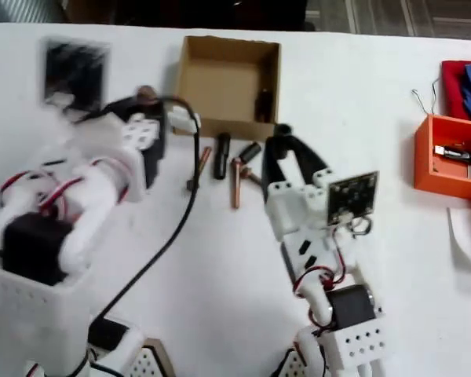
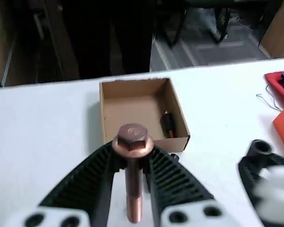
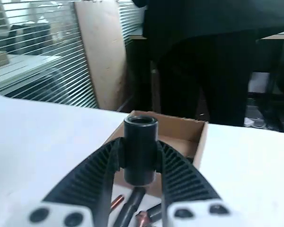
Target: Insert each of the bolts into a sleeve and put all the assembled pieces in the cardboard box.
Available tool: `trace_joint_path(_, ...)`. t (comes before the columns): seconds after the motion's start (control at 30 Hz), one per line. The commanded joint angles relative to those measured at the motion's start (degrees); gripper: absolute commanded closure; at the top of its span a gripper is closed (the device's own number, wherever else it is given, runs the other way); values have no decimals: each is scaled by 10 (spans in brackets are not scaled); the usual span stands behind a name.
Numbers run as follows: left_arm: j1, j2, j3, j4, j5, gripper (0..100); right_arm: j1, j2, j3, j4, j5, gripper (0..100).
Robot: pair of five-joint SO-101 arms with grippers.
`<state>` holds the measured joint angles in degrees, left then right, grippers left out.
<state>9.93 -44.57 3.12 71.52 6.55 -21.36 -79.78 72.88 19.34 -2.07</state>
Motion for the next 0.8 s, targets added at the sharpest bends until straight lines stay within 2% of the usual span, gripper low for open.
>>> trace_joint_path(0.0,52,-16,-55,-36,4,975,-36,-15,9,-22,0,976)
trace_joint_path(0.1,78,-11,-91,-64,4,975,-69,-15,12,-22,0,976)
trace_joint_path(0.2,76,-11,-89,-77,-1,975,-82,-13,13,-20,0,976)
trace_joint_path(0.43,43,-17,-76,-17,-4,974,-87,-15,12,-22,53,976)
trace_joint_path(0.5,43,-17,-73,-1,-59,974,-87,-15,12,-22,52,976)
trace_joint_path(0.67,43,-18,-76,-16,-261,975,-87,-15,12,-22,52,976)
trace_joint_path(0.73,43,-18,-74,-36,-298,976,-87,-15,12,-22,52,976)
trace_joint_path(0.77,43,-18,-74,-44,-286,976,-87,-15,12,-22,52,976)
